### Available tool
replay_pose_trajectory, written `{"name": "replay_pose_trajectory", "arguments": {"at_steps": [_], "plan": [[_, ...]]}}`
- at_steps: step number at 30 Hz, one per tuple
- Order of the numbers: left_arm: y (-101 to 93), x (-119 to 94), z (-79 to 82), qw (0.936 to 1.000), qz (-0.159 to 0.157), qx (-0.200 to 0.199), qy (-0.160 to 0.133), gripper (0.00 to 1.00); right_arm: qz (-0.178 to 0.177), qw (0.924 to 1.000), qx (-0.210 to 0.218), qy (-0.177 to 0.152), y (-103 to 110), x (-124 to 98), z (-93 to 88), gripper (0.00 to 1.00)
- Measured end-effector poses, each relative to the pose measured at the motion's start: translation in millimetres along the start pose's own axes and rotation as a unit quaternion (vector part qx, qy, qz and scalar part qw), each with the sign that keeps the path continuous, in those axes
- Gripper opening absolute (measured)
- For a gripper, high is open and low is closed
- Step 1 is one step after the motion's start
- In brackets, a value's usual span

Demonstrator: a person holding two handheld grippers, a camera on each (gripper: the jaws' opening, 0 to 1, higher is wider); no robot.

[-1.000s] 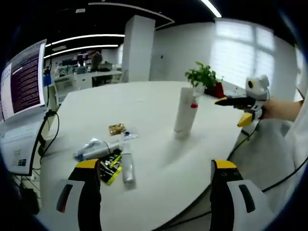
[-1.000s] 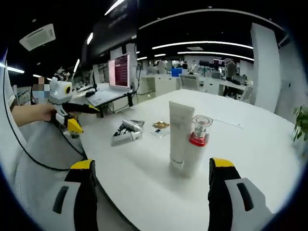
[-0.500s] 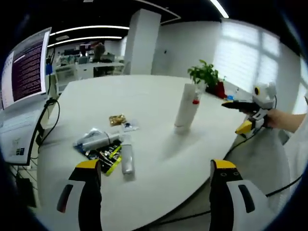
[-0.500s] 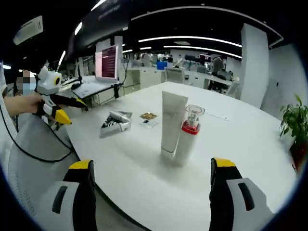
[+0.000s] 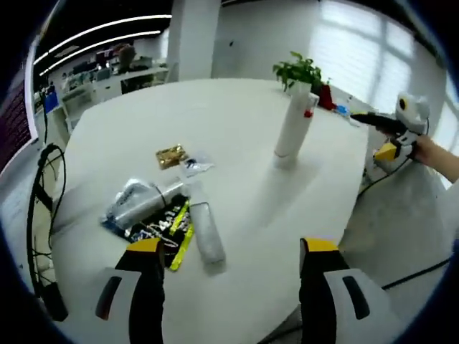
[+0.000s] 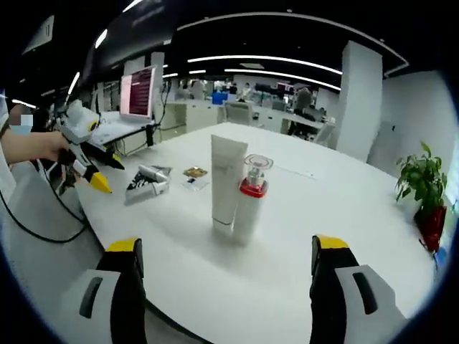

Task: Arrange the skincare products in the storage area until every visible bottle or jar stands upright without overlapping.

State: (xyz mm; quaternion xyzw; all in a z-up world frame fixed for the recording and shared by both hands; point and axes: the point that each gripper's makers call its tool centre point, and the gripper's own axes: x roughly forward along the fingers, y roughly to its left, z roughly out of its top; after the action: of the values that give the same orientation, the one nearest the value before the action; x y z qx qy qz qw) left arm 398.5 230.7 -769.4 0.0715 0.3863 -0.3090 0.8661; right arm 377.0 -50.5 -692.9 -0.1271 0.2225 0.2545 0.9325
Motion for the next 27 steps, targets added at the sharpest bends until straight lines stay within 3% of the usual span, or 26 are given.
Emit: {"name": "replay_pose_trajectory", "arguments": {"at_steps": [3, 13, 18, 21, 27], "plan": [[7.2, 15, -1.3, 0.9999, -0.002, 0.000, 0.011, 0.62, 0.009, 0.9999, -0.002, 0.006, 3, 2, -1.6, 0.96], [20.1, 42, -13.8, 0.9935, 0.003, 0.026, 0.111, 0.50, 0.034, 0.9991, -0.007, 0.022, 14, 5, -5.9, 0.95], [36.9, 49, -16.0, 0.9818, 0.024, 0.057, 0.180, 0.46, 0.038, 0.9991, 0.001, 0.020, 14, 6, -6.3, 0.95], [35.8, 50, -19.5, 0.9721, 0.019, 0.073, 0.222, 0.43, 0.035, 0.9992, 0.001, 0.018, 13, 5, -5.1, 0.95], [39.2, 56, -18.8, 0.9609, 0.032, 0.091, 0.260, 0.37, 0.031, 0.9994, 0.002, 0.014, 11, 5, -4.8, 0.95]]}}
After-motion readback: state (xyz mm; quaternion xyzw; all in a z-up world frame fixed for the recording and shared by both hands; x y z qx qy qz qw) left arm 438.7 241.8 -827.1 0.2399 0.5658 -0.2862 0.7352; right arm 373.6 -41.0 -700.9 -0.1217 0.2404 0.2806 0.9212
